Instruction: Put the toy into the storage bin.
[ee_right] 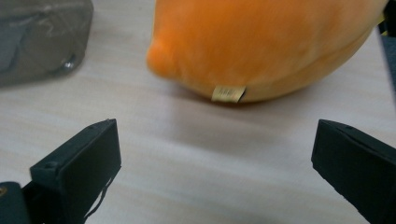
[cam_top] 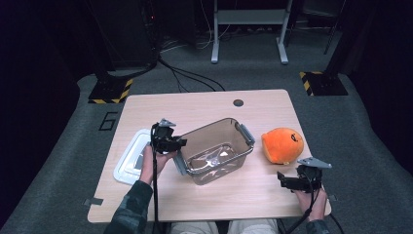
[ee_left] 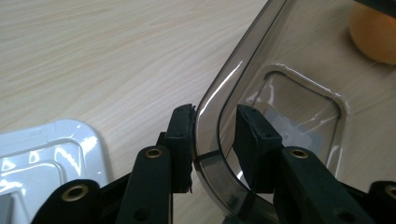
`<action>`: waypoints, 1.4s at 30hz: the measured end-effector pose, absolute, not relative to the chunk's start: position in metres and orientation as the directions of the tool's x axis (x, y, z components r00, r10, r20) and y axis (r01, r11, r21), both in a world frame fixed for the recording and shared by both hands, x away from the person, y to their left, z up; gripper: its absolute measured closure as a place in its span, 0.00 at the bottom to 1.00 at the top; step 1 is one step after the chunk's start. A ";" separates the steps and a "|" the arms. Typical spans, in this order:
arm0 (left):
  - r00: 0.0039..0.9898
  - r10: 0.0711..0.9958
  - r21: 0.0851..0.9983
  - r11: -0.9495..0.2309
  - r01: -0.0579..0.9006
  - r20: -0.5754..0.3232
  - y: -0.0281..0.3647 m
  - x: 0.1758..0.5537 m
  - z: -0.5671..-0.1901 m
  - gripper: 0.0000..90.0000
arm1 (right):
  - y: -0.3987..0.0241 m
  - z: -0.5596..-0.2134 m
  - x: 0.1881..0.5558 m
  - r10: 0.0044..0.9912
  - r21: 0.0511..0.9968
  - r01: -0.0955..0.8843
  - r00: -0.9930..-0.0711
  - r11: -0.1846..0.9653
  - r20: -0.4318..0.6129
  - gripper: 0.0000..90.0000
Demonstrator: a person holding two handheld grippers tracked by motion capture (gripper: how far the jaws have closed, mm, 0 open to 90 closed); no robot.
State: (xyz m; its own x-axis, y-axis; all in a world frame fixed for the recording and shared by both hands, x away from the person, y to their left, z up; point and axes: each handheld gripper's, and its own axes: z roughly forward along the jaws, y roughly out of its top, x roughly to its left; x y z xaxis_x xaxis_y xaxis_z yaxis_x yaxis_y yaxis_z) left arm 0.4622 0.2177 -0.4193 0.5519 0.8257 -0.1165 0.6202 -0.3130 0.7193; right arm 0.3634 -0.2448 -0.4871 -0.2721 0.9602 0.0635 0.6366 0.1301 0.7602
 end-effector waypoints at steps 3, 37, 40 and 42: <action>0.534 0.838 0.724 -0.295 0.623 -0.118 0.217 0.461 -0.420 0.78 | -0.246 -0.472 0.372 0.963 0.767 0.628 -0.264 0.131 0.052 0.00; 0.521 0.847 0.717 -0.298 0.630 -0.106 0.215 0.460 -0.420 0.78 | -0.242 -0.455 0.458 0.976 0.618 0.766 -0.220 0.174 -0.002 0.49; 0.518 0.849 0.716 -0.298 0.631 -0.103 0.215 0.460 -0.420 0.78 | -0.243 -0.455 0.458 0.973 0.615 0.768 -0.229 0.177 0.005 0.60; 0.519 0.848 0.715 -0.298 0.632 -0.105 0.215 0.460 -0.420 0.78 | -0.243 -0.455 0.458 0.972 0.615 0.767 -0.234 0.180 0.008 0.65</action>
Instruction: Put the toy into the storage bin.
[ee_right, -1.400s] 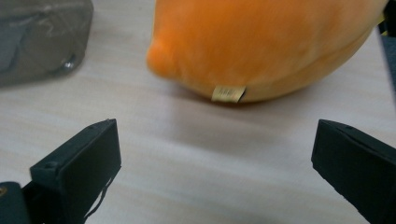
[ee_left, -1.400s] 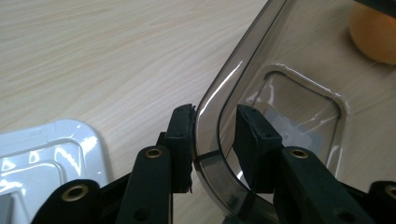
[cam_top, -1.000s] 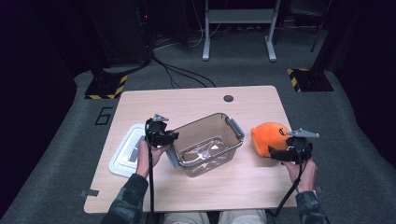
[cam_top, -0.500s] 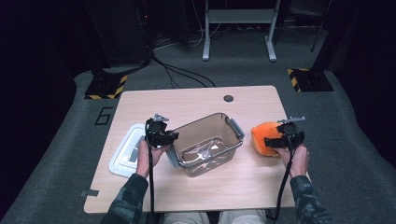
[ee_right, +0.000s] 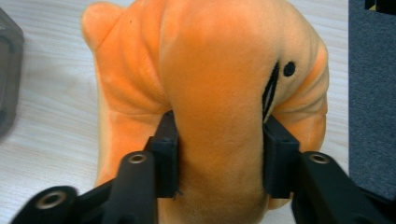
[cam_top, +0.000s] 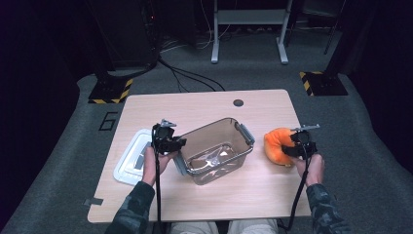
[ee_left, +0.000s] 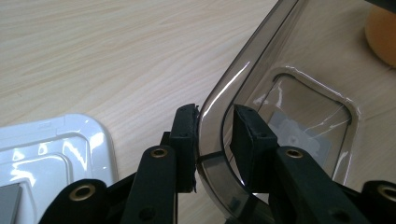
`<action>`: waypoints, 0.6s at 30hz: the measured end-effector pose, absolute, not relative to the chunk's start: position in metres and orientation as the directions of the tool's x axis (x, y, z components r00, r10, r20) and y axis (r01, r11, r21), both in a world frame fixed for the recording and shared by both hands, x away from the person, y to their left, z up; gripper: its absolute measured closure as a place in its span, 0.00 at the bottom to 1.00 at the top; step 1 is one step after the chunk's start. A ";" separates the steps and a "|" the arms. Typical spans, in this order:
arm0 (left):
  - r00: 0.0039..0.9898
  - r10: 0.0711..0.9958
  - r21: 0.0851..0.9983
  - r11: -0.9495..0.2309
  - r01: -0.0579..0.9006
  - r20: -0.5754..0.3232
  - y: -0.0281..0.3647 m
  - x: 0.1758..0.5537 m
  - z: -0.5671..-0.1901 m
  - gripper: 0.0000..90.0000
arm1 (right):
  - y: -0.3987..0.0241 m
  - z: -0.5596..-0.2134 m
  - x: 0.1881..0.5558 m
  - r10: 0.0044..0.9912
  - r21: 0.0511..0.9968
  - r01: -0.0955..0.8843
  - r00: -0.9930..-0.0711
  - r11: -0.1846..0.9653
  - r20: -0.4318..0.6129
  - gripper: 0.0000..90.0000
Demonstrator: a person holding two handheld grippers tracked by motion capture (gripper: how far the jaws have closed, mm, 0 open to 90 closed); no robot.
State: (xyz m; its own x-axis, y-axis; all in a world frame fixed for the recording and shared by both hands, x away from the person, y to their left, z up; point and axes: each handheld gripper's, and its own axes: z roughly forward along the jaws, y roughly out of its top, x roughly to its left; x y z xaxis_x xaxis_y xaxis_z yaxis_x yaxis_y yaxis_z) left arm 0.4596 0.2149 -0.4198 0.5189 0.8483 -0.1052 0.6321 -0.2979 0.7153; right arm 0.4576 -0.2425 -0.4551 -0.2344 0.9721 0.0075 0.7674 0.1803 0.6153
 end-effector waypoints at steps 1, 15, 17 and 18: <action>0.518 0.849 0.716 -0.297 0.631 -0.105 0.215 0.460 -0.420 0.78 | -0.242 -0.455 0.457 0.970 0.616 0.766 -0.241 0.184 0.010 0.67; 0.521 0.848 0.711 -0.307 0.633 -0.097 0.215 0.460 -0.419 0.78 | -0.245 -0.442 0.451 0.966 0.660 0.732 -0.256 0.171 0.034 0.73; 0.522 0.848 0.711 -0.309 0.632 -0.096 0.215 0.460 -0.419 0.78 | -0.245 -0.440 0.450 0.966 0.662 0.731 -0.255 0.166 0.039 0.73; 0.522 0.848 0.711 -0.308 0.632 -0.097 0.215 0.460 -0.419 0.78 | -0.245 -0.438 0.450 0.966 0.662 0.732 -0.256 0.163 0.044 0.73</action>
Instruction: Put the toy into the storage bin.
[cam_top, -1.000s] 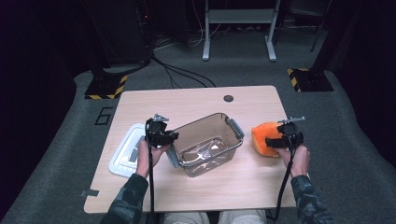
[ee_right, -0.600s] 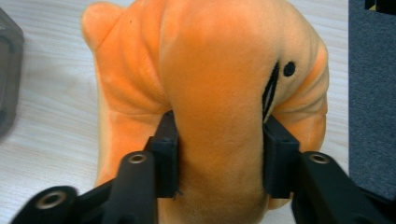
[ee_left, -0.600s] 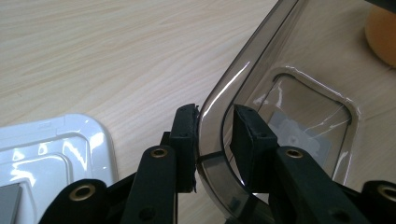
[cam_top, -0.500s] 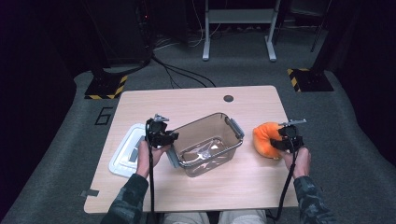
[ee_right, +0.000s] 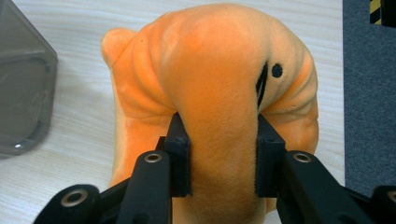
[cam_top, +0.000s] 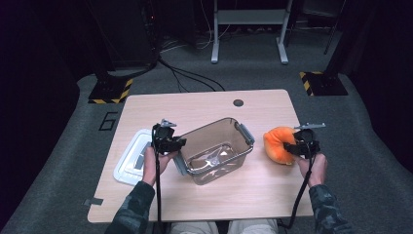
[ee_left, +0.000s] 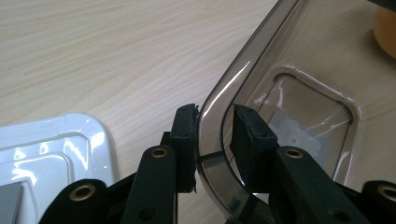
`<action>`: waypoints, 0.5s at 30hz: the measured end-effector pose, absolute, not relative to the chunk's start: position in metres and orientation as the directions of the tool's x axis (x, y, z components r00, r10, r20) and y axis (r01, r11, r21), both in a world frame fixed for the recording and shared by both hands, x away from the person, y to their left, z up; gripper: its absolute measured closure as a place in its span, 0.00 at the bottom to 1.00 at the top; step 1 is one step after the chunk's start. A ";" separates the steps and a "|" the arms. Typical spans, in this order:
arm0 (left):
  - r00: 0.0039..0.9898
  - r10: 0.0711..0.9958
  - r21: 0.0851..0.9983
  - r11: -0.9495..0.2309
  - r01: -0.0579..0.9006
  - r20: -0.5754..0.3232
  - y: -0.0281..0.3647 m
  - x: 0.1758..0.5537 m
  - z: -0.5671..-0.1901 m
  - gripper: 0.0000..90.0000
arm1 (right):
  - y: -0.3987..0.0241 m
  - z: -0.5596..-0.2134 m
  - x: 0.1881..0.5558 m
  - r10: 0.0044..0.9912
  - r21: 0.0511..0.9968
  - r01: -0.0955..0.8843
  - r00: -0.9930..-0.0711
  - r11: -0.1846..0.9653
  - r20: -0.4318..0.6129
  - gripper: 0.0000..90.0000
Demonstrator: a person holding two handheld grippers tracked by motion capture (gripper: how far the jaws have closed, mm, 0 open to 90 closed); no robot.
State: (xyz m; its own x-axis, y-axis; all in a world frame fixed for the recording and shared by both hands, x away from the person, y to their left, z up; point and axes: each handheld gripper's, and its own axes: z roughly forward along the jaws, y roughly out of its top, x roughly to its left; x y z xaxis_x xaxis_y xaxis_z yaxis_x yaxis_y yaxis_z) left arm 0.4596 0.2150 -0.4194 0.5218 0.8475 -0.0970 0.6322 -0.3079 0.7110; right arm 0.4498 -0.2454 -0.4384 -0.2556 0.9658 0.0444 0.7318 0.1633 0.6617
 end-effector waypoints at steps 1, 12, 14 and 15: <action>0.522 0.848 0.711 -0.307 0.633 -0.098 0.215 0.460 -0.419 0.78 | -0.246 -0.437 0.449 0.965 0.668 0.726 -0.259 0.165 0.044 0.73; 0.517 0.850 0.717 -0.296 0.632 -0.105 0.215 0.460 -0.420 0.78 | -0.246 -0.411 0.442 0.962 0.695 0.703 -0.265 0.151 0.059 0.72; 0.517 0.850 0.716 -0.296 0.632 -0.104 0.215 0.460 -0.420 0.78 | -0.245 -0.406 0.441 0.962 0.707 0.691 -0.269 0.151 0.057 0.72; 0.517 0.850 0.716 -0.296 0.632 -0.104 0.215 0.460 -0.420 0.78 | -0.244 -0.403 0.440 0.961 0.709 0.688 -0.272 0.154 0.055 0.72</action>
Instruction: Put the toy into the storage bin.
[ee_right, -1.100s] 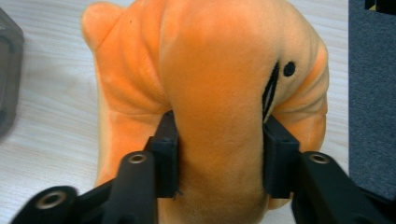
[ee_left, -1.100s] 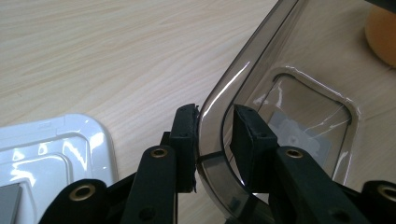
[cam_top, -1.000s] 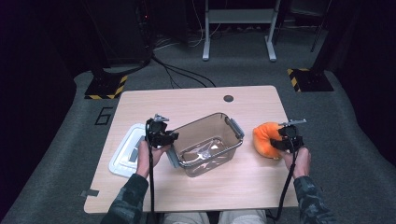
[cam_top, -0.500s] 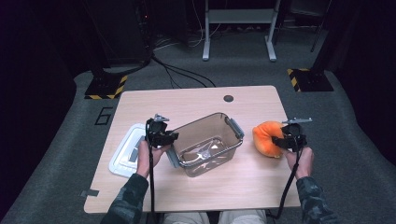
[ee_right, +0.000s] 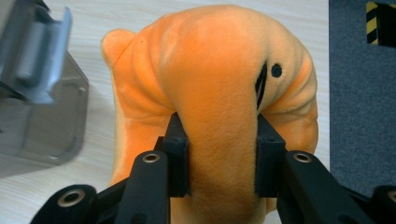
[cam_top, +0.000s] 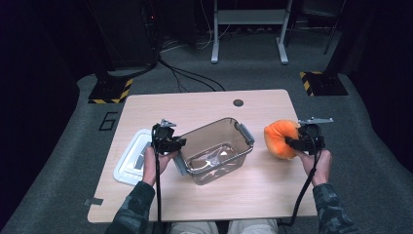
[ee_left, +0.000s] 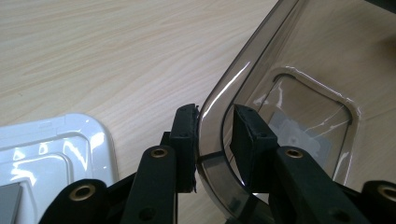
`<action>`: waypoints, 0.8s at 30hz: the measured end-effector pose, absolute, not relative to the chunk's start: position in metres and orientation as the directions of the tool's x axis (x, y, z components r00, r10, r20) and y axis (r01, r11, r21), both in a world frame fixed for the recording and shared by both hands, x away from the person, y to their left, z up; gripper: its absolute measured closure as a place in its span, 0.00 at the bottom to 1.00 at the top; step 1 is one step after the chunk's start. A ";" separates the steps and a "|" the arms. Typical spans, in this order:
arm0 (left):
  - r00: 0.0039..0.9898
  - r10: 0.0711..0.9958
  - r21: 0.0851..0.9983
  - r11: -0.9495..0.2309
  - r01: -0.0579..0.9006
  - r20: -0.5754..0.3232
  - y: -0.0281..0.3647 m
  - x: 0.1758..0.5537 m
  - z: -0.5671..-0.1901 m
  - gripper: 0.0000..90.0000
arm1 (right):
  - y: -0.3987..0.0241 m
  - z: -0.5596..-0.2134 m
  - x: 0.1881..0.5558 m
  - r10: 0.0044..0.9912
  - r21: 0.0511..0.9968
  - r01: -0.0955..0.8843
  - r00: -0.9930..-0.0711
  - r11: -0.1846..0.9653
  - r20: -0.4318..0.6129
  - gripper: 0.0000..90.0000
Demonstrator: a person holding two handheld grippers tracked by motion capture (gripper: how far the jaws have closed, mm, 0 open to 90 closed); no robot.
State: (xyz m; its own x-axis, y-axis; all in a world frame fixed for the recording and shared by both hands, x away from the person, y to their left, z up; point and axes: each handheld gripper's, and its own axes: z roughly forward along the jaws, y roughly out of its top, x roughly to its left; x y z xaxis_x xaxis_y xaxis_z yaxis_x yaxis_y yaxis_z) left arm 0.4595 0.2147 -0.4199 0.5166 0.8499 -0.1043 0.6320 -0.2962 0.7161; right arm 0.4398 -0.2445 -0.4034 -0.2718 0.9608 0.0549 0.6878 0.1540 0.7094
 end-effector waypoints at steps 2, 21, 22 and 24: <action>0.520 0.848 0.712 -0.305 0.632 -0.099 0.215 0.459 -0.419 0.78 | -0.242 -0.397 0.438 0.958 0.718 0.677 -0.282 0.163 0.048 0.72; 0.514 0.851 0.718 -0.294 0.631 -0.103 0.215 0.459 -0.420 0.78 | -0.211 -0.347 0.429 0.925 0.756 0.611 -0.380 0.233 0.023 0.71; 0.516 0.850 0.716 -0.296 0.632 -0.105 0.215 0.460 -0.420 0.78 | -0.210 -0.346 0.429 0.923 0.757 0.608 -0.384 0.238 0.019 0.71; 0.516 0.850 0.715 -0.296 0.633 -0.105 0.215 0.460 -0.420 0.78 | -0.206 -0.342 0.429 0.920 0.760 0.603 -0.391 0.242 0.018 0.71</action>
